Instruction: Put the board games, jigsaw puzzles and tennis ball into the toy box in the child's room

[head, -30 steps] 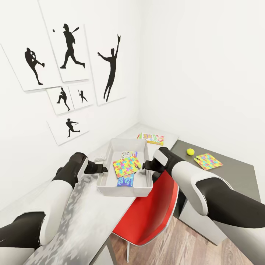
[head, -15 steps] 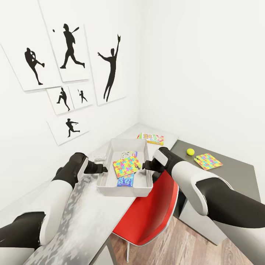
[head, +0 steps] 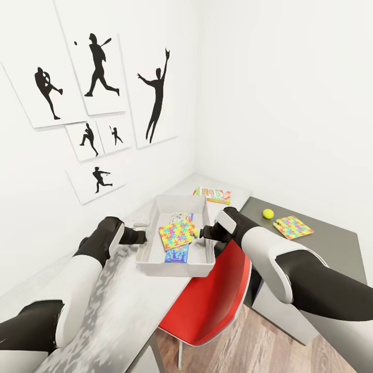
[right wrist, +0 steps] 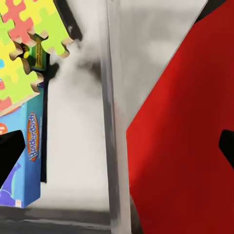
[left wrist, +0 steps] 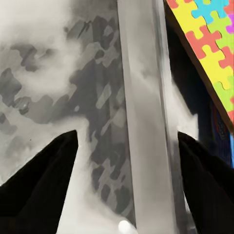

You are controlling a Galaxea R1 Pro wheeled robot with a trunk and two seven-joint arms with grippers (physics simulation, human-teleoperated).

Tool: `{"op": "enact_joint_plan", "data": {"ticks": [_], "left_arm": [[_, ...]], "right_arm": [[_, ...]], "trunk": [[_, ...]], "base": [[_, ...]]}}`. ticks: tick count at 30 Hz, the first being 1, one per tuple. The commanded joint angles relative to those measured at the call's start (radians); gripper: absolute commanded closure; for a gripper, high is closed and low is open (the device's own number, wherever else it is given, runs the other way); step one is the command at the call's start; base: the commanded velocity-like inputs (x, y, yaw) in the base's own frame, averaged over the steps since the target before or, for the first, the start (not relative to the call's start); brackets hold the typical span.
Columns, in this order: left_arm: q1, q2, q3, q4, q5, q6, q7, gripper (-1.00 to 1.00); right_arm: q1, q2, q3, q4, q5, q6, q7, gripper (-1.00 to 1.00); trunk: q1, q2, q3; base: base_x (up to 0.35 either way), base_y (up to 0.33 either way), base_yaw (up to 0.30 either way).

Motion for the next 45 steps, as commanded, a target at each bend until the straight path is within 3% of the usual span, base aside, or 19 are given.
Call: {"op": "enact_joint_plan", "data": {"ticks": [1, 25, 26, 45], "left_arm": [[0.000, -0.001, 0.005, -0.001, -0.016, 0.002, -0.008, 1.00], [0.003, -0.001, 0.005, -0.001, -0.016, 0.001, -0.014, 1.00], [0.003, -0.001, 0.005, -0.001, -0.016, 0.001, -0.014, 1.00], [0.003, -0.001, 0.006, -0.001, -0.015, 0.001, -0.016, 1.00]], "right_arm": [[-0.001, 0.000, 0.006, -0.002, -0.011, 0.004, -0.008, -1.00], [-0.001, 0.000, 0.008, -0.003, -0.011, 0.004, -0.006, -1.00], [-0.001, 0.000, 0.008, -0.003, -0.011, 0.004, -0.006, 1.00], [-0.001, 0.000, 0.008, -0.003, -0.011, 0.002, -0.006, 1.00]], "trunk": [[0.000, -0.001, -0.001], [0.000, -0.001, -0.001], [0.000, -0.001, -0.001], [0.000, -0.001, -0.001]], "base": [[0.000, 0.000, 0.000], [0.000, 0.000, 0.000], [0.000, 0.000, 0.000], [0.000, 0.000, 0.000]]}}
